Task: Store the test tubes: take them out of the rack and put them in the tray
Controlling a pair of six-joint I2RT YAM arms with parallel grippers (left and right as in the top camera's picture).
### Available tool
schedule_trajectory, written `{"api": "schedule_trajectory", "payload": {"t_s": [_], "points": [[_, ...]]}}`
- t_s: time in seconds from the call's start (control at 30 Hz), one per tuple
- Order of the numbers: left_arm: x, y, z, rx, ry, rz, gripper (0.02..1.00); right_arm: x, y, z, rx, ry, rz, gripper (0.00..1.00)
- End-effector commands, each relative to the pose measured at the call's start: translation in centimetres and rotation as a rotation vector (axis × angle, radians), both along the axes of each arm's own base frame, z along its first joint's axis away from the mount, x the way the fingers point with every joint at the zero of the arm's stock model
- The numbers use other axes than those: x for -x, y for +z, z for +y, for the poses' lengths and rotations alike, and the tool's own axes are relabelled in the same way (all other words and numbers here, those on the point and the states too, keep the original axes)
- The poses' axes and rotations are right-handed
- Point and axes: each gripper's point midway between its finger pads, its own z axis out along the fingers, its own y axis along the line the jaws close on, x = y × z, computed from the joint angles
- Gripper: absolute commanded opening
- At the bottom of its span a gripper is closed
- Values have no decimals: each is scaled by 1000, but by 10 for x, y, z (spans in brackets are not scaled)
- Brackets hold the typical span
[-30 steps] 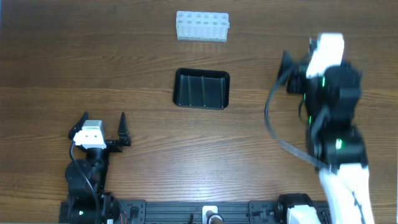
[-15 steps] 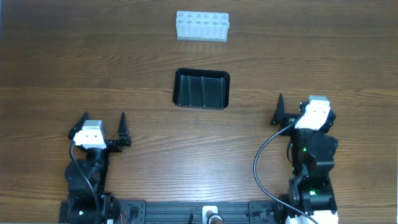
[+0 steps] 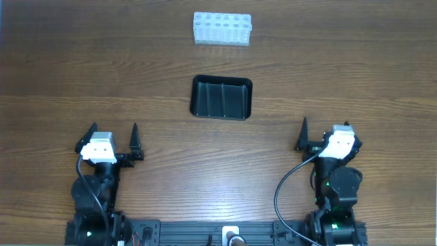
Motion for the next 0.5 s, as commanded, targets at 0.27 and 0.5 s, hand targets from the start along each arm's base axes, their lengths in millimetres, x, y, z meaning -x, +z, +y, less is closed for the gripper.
{"api": "schedule_trajectory", "payload": {"t_s": [0.27, 0.5], "points": [[0, -2, -1, -16, -8, 6, 998, 12, 18, -5, 54, -17, -118, 991], [0, -2, -1, -16, -8, 6, 1000, 14, 3, -7, 53, -16, -61, 991]]}}
